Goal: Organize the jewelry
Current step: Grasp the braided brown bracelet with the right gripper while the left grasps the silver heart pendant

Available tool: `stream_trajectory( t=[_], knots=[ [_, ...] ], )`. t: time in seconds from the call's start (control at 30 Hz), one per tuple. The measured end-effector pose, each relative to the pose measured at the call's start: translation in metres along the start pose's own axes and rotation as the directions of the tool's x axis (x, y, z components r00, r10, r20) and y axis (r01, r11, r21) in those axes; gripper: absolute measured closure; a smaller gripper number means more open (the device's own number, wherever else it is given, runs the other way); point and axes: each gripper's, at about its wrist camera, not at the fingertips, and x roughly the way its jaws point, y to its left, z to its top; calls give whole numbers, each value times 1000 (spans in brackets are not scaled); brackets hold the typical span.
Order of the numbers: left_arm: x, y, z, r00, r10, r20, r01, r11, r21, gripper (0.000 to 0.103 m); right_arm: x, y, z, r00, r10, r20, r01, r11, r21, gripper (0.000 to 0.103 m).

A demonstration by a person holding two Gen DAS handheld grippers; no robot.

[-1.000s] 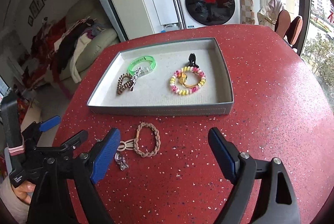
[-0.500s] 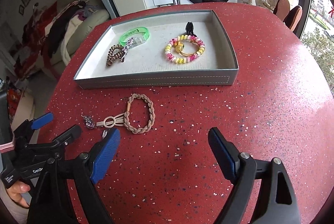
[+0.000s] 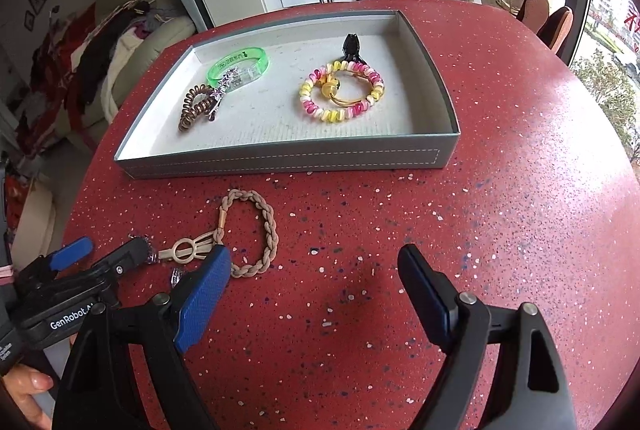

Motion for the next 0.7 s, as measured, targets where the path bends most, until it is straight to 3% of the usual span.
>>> stream_trajectory(
  t=[0.23,0.4,0.7],
  knots=[
    [1,-8,-4,999,41,13,-41,999,14,0,18,18,3,999,-30,-20,28,996,-89,42],
    [2,-7,-4,998,51,19,-52,998,19,0,20,30,-1,996,-91,7,91,980,-175,44],
    [-1,-6,0,1000,25,-6,-25,1000,12,0,18,27,1,998,-59,3,59,984,-169,55]
  ],
)
